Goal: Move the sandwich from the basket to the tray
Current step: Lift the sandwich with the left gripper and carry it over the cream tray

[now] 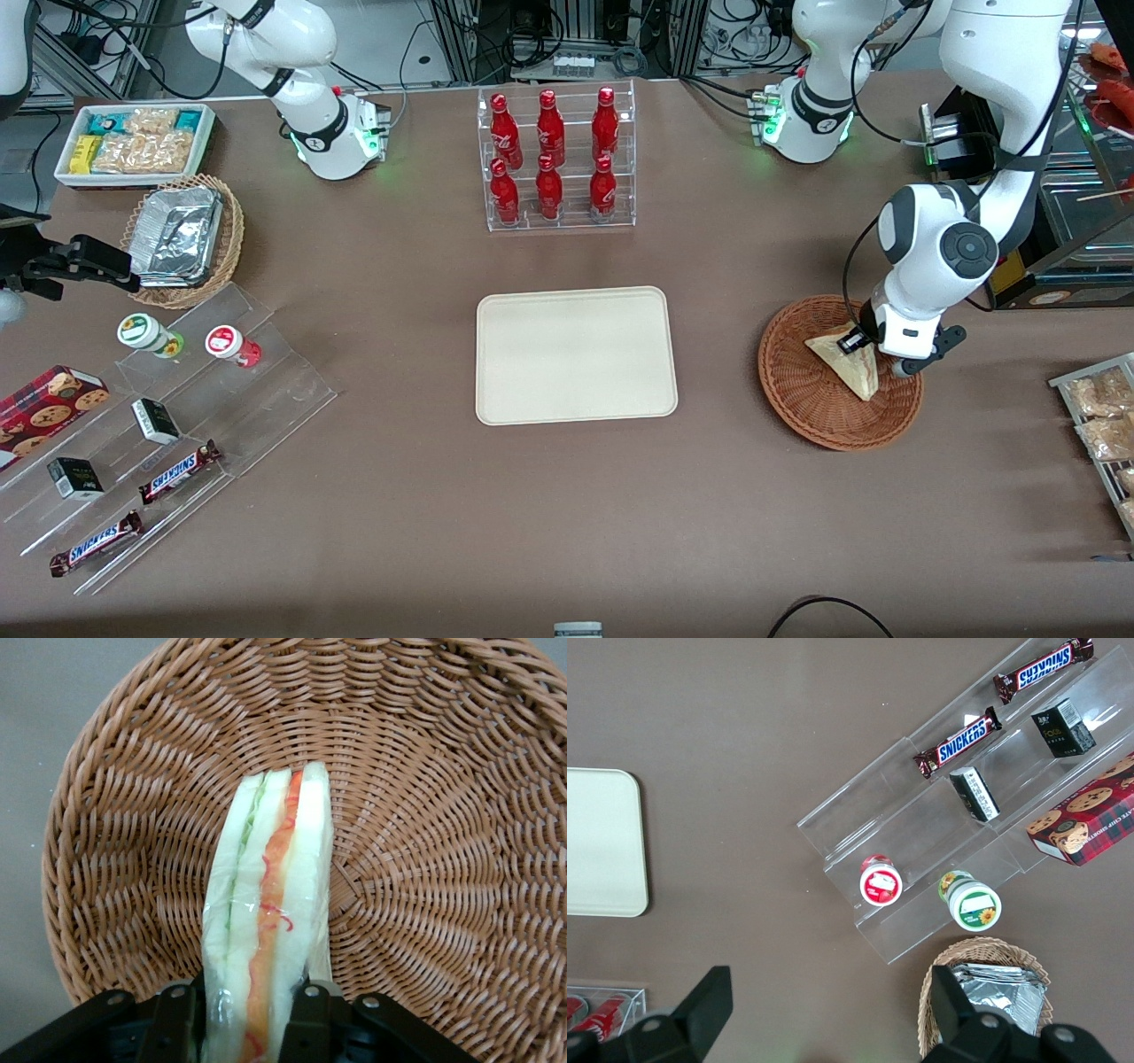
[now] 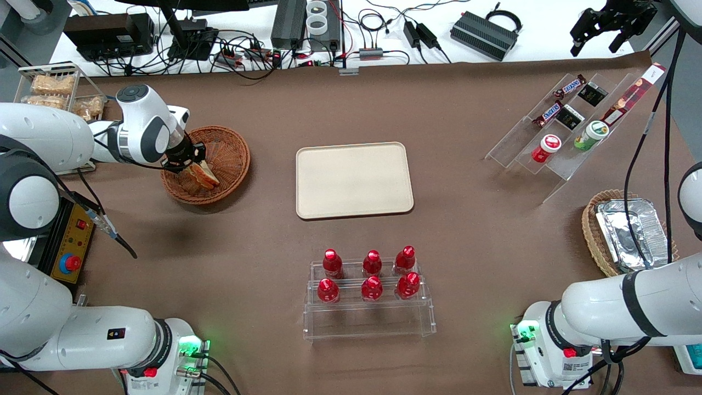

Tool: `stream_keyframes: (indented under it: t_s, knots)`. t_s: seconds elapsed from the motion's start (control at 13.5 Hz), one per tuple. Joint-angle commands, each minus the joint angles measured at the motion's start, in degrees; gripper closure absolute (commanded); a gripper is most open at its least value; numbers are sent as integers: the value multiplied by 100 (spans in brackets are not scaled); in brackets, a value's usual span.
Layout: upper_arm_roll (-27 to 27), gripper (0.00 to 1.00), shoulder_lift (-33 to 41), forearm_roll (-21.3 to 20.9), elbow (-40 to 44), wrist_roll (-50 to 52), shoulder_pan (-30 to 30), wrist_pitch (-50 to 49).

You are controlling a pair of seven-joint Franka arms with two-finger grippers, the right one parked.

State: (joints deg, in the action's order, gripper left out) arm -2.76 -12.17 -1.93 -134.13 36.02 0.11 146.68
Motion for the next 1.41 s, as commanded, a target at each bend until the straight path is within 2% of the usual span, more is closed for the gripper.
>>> stream_keyframes:
  t_s: [0.0,0.3,0.52,0.67,0.81,1.11,1.33]
  knots:
    - [-57,100,214,-10,263,72,-46,-620]
    - [-171,100,223,-45,1132,80,-310,-1860]
    - [-688,100,110,-62,1748,106,-319,-2599]
    - [-988,100,100,-80,1907,203,-319,-2689]
    - [-1374,100,-31,-360,2012,221,-319,-2689]
    - [-2121,100,-592,-431,2565,624,-319,-2689]
    - [-2202,100,-1101,-694,3101,1456,-976,-2698]
